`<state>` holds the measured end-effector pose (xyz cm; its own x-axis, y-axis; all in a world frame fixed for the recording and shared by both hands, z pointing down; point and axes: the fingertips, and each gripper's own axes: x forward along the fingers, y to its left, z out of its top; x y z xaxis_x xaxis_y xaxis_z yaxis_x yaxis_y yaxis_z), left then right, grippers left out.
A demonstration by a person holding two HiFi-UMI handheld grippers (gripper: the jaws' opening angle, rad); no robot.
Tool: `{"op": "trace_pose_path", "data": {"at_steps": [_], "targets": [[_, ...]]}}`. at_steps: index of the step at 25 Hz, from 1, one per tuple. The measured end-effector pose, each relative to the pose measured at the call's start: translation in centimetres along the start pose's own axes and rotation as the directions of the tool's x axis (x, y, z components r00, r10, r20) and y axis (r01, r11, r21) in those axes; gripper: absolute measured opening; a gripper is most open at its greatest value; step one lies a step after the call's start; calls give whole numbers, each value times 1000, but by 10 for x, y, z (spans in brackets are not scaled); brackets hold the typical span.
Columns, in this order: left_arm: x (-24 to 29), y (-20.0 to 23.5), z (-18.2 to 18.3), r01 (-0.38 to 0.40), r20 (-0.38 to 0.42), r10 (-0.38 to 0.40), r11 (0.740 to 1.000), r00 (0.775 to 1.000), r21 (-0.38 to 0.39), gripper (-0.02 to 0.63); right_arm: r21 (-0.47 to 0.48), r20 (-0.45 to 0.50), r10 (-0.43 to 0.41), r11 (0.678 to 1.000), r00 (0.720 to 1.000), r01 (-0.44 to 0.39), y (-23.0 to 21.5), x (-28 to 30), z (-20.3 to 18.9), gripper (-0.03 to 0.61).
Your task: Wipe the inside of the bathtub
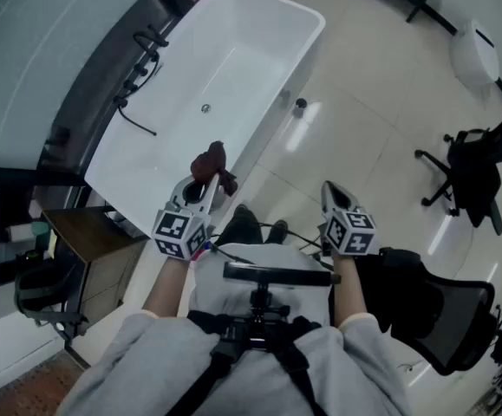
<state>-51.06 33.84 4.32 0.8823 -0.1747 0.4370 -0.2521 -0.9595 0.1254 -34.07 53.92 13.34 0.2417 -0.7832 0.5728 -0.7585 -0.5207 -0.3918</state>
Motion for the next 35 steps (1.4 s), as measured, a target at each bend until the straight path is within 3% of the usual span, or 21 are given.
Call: {"op": "trace_pose_path", "data": {"at_steps": [9,24,35], "targets": [[43,10,13,15,-5,-15,1000,1000,-12,46,-23,-16,21,1000,1000,-21,2,33,24,6],[140,62,60,86,27,-86,996,996,-11,46,-104,-25,16,994,1000,-19,11,116,109,6],[196,63,78,9,-11,-10,999,1000,-40,46,-170,-100,108,978,989,-123,-21,163,157,6]]}}
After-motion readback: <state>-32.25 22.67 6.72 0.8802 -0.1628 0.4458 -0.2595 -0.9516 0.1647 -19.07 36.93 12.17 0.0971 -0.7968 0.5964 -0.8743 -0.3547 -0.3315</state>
